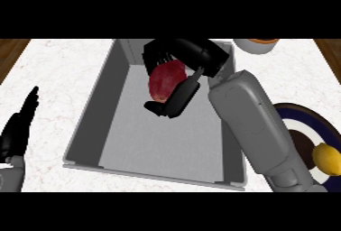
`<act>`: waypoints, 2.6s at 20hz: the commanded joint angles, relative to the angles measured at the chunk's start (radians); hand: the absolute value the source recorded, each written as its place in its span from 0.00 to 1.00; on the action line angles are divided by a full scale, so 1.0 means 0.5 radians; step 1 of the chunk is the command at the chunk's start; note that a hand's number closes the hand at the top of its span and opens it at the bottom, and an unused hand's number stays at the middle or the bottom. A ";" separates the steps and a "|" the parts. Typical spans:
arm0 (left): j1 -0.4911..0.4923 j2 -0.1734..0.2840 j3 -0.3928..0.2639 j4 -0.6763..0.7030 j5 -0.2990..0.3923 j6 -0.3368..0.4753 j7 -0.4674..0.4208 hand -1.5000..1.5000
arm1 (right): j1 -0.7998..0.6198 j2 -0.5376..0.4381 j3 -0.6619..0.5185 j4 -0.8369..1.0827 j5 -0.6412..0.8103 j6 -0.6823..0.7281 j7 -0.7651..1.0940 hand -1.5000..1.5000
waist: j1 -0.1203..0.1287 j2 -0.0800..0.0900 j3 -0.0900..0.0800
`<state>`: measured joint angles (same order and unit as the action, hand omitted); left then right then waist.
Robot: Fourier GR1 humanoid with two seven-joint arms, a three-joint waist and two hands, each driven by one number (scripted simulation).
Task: Pick the pear from the plate and place it in the cardboard box
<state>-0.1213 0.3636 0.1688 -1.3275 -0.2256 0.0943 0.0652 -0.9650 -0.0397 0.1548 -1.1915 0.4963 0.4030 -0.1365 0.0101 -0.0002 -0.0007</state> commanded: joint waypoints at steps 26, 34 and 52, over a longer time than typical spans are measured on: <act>0.037 -0.079 -0.048 -0.078 -0.068 -0.031 -0.012 0.50 | -0.341 0.079 0.909 1.004 -1.153 -1.129 -0.164 0.00 | 0.087 0.020 0.001; 0.038 -0.038 0.033 0.008 -0.044 -0.037 -0.082 0.50 | -0.465 0.024 0.446 1.204 -1.446 -0.935 -0.370 0.00 | 0.037 0.017 0.001; -0.089 -0.119 -0.048 -0.125 -0.105 -0.020 0.106 0.50 | -0.460 -0.921 0.119 1.882 -1.393 -0.017 -0.913 0.00 | 0.080 0.042 0.005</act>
<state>-0.1477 0.3273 0.1687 -1.3464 -0.2676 0.0767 0.0693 -1.2009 -0.4159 0.2180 -0.3177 -0.2288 0.3101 -0.5259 0.0379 0.0174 0.0008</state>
